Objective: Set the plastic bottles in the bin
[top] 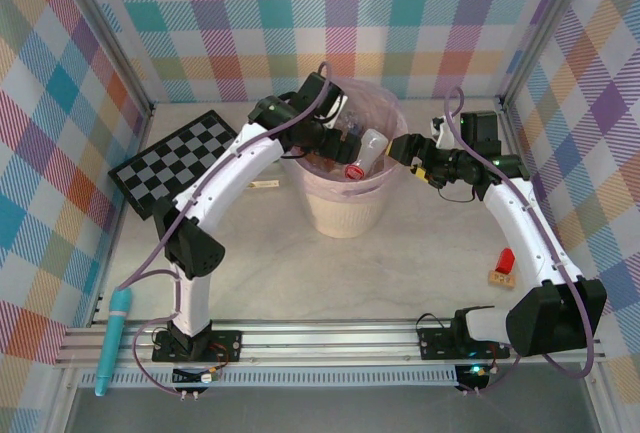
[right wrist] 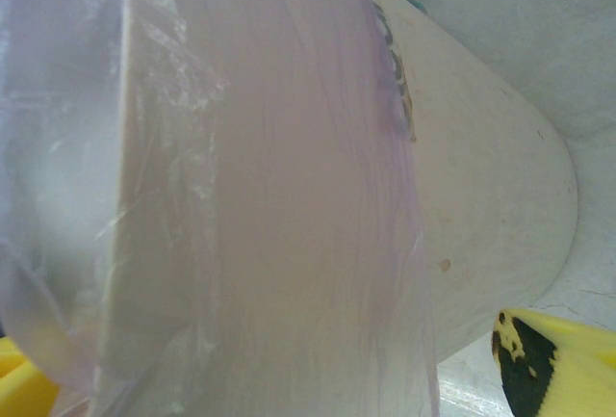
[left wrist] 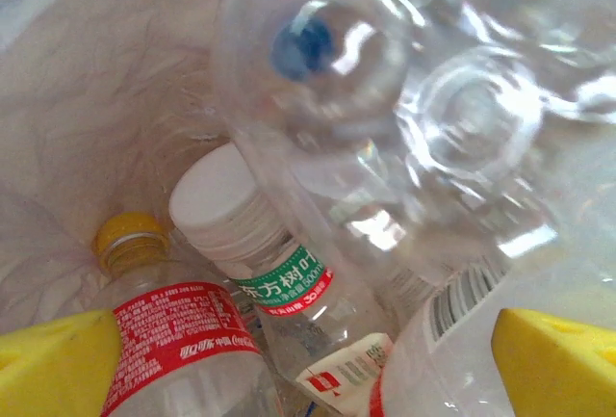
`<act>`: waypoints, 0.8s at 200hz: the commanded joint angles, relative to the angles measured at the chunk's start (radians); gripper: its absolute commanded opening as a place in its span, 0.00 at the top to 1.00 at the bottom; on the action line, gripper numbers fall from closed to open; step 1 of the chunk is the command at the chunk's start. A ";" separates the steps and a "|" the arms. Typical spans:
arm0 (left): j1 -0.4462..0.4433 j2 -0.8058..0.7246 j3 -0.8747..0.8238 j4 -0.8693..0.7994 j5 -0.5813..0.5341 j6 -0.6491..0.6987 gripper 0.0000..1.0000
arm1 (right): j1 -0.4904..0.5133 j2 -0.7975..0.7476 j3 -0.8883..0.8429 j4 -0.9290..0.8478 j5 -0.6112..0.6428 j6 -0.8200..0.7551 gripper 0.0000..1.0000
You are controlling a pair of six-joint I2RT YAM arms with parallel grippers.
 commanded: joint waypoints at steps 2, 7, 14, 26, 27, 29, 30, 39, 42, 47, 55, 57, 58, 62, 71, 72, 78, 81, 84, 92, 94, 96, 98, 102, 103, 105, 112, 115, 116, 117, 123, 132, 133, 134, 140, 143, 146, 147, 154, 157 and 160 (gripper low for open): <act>-0.004 -0.058 0.077 0.015 0.044 0.013 0.01 | 0.008 -0.007 -0.007 -0.062 0.032 -0.038 0.04; -0.004 -0.056 0.095 0.007 0.047 0.014 0.01 | 0.008 -0.005 -0.006 -0.061 0.030 -0.038 0.04; -0.005 -0.054 0.117 0.000 0.053 0.015 0.01 | 0.008 -0.005 -0.006 -0.061 0.030 -0.036 0.04; -0.005 -0.054 0.141 -0.007 0.065 0.016 0.00 | 0.008 -0.008 -0.005 -0.061 0.032 -0.032 0.04; -0.005 -0.055 0.143 -0.007 0.065 0.016 0.00 | 0.008 -0.008 -0.004 -0.061 0.032 -0.032 0.04; -0.005 -0.056 0.146 -0.007 0.066 0.016 0.00 | 0.008 -0.008 -0.005 -0.062 0.034 -0.032 0.04; -0.005 -0.056 0.146 -0.007 0.066 0.016 0.00 | 0.008 -0.008 -0.005 -0.062 0.034 -0.032 0.04; -0.004 -0.061 0.149 -0.002 0.071 0.016 0.00 | 0.008 -0.011 -0.005 -0.062 0.037 -0.030 0.04; -0.004 -0.064 0.149 -0.001 0.070 0.016 0.00 | 0.008 -0.012 -0.005 -0.063 0.039 -0.029 0.04; -0.005 -0.068 0.149 0.000 0.068 0.016 0.00 | 0.008 -0.013 -0.006 -0.063 0.041 -0.029 0.04; -0.005 -0.075 0.148 0.004 0.068 0.016 0.00 | 0.008 -0.016 -0.007 -0.063 0.046 -0.028 0.04; -0.005 -0.078 0.147 0.005 0.067 0.016 0.00 | 0.008 -0.018 -0.007 -0.063 0.046 -0.027 0.04; -0.005 -0.079 0.146 0.005 0.068 0.016 0.00 | 0.008 -0.019 -0.007 -0.063 0.046 -0.027 0.04; -0.004 -0.083 0.144 0.008 0.069 0.016 0.00 | 0.008 -0.020 -0.007 -0.065 0.048 -0.027 0.04; -0.005 -0.093 0.140 0.014 0.069 0.015 0.00 | 0.008 -0.023 -0.006 -0.065 0.052 -0.027 0.04; -0.005 -0.096 0.139 0.015 0.069 0.015 0.00 | 0.008 -0.023 -0.007 -0.064 0.052 -0.027 0.04; -0.004 -0.107 0.132 0.025 0.070 0.012 0.00 | 0.009 -0.024 -0.006 -0.065 0.051 -0.028 0.04; -0.004 -0.113 0.128 0.031 0.069 0.010 0.00 | 0.008 -0.024 -0.005 -0.066 0.051 -0.029 0.04; -0.004 -0.122 0.121 0.038 0.064 0.009 0.00 | 0.008 -0.023 -0.004 -0.067 0.052 -0.028 0.04; -0.004 -0.147 0.102 0.059 0.046 -0.002 0.00 | 0.006 -0.021 0.000 -0.071 0.051 -0.031 0.04; -0.004 -0.154 0.098 0.065 0.039 -0.004 0.00 | 0.007 -0.022 0.001 -0.071 0.051 -0.031 0.04; -0.004 -0.162 0.089 0.071 0.031 -0.006 0.00 | 0.009 -0.022 0.002 -0.072 0.052 -0.031 0.04; -0.003 -0.170 0.083 0.077 0.022 -0.007 0.00 | 0.008 -0.021 0.004 -0.072 0.051 -0.032 0.04; -0.004 -0.185 0.068 0.088 0.005 -0.011 0.00 | 0.008 -0.020 0.006 -0.075 0.052 -0.033 0.04; -0.003 -0.190 0.065 0.091 0.000 -0.011 0.00 | 0.007 -0.019 0.006 -0.075 0.052 -0.033 0.04; -0.003 -0.198 0.058 0.097 -0.007 -0.013 0.00 | 0.008 -0.018 0.005 -0.076 0.051 -0.033 0.04; -0.002 -0.228 0.030 0.117 -0.043 -0.016 0.00 | 0.008 -0.018 0.005 -0.075 0.052 -0.035 0.04; 0.001 -0.241 0.016 0.124 -0.054 -0.017 0.00 | 0.008 -0.017 0.005 -0.075 0.052 -0.035 0.04; 0.002 -0.245 0.012 0.126 -0.057 -0.017 0.00 | 0.008 -0.017 0.006 -0.076 0.051 -0.035 0.04; 0.002 -0.250 0.008 0.129 -0.061 -0.018 0.00 | 0.008 -0.018 0.006 -0.076 0.052 -0.035 0.04; 0.014 -0.275 -0.018 0.141 -0.073 -0.025 0.00 | 0.008 -0.017 0.006 -0.075 0.051 -0.035 0.04; 0.040 -0.308 -0.062 0.154 -0.075 -0.040 0.00 | 0.008 -0.015 0.005 -0.075 0.051 -0.035 0.04; 0.044 -0.313 -0.067 0.156 -0.074 -0.043 0.00 | 0.008 -0.016 0.005 -0.075 0.051 -0.036 0.04; 0.047 -0.317 -0.072 0.157 -0.073 -0.045 0.00 | 0.008 -0.016 0.005 -0.075 0.052 -0.036 0.04; 0.072 -0.341 -0.106 0.168 -0.066 -0.057 0.00 | 0.009 -0.016 0.005 -0.076 0.051 -0.035 0.04; 0.084 -0.350 -0.127 0.173 -0.062 -0.063 0.00 | 0.008 -0.015 0.006 -0.075 0.051 -0.037 0.04; 0.099 -0.365 -0.148 0.180 -0.060 -0.069 0.01 | 0.008 -0.015 0.005 -0.075 0.051 -0.036 0.04; 0.103 -0.369 -0.154 0.183 -0.059 -0.070 0.01 | 0.007 -0.015 0.005 -0.075 0.051 -0.036 0.04; 0.136 -0.398 -0.206 0.199 -0.054 -0.087 0.01 | 0.008 -0.014 0.006 -0.075 0.050 -0.036 0.04; 0.151 -0.411 -0.229 0.207 -0.052 -0.094 0.01 | 0.008 -0.014 0.007 -0.076 0.050 -0.036 0.04; 0.167 -0.421 -0.254 0.216 -0.050 -0.101 0.01 | 0.008 -0.014 0.007 -0.075 0.050 -0.036 0.04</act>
